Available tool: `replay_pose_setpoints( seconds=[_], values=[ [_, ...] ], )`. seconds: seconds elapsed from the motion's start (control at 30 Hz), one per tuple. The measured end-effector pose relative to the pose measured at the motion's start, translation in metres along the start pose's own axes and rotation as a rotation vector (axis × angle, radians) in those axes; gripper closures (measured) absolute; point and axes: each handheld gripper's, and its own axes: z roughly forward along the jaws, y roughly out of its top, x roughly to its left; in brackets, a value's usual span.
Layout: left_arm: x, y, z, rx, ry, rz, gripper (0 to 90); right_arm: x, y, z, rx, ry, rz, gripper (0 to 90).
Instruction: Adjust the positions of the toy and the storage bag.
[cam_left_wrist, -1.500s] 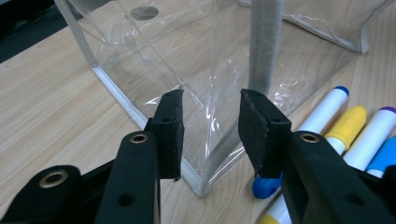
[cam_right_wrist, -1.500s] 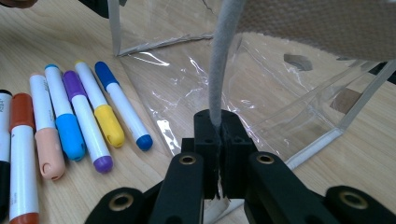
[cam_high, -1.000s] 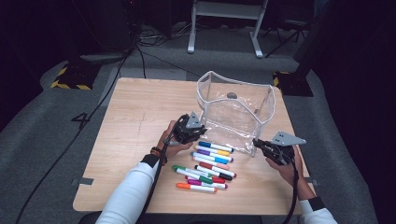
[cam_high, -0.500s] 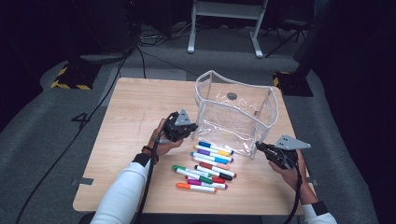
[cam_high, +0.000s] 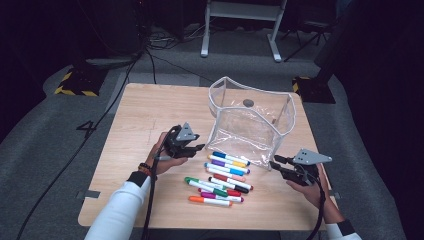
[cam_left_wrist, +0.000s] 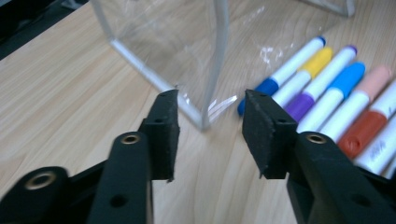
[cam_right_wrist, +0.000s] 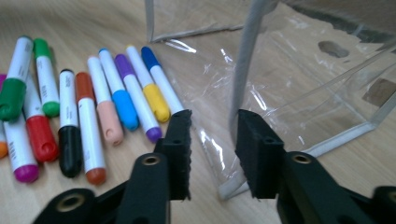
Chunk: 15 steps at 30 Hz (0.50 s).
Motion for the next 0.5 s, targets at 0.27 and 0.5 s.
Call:
replay_pose_setpoints(
  seconds=[0.27,0.5],
  values=[
    [-0.01,-0.043,-0.037,0.05,0.049,-0.053,34.0,0.017,-0.004,-0.004,0.036,0.065,-0.022,57.3],
    [-0.02,-0.08,-0.057,0.099,0.049,-0.091,25.7,0.038,-0.002,-0.002,0.026,0.157,-0.054,55.8]
  ],
)
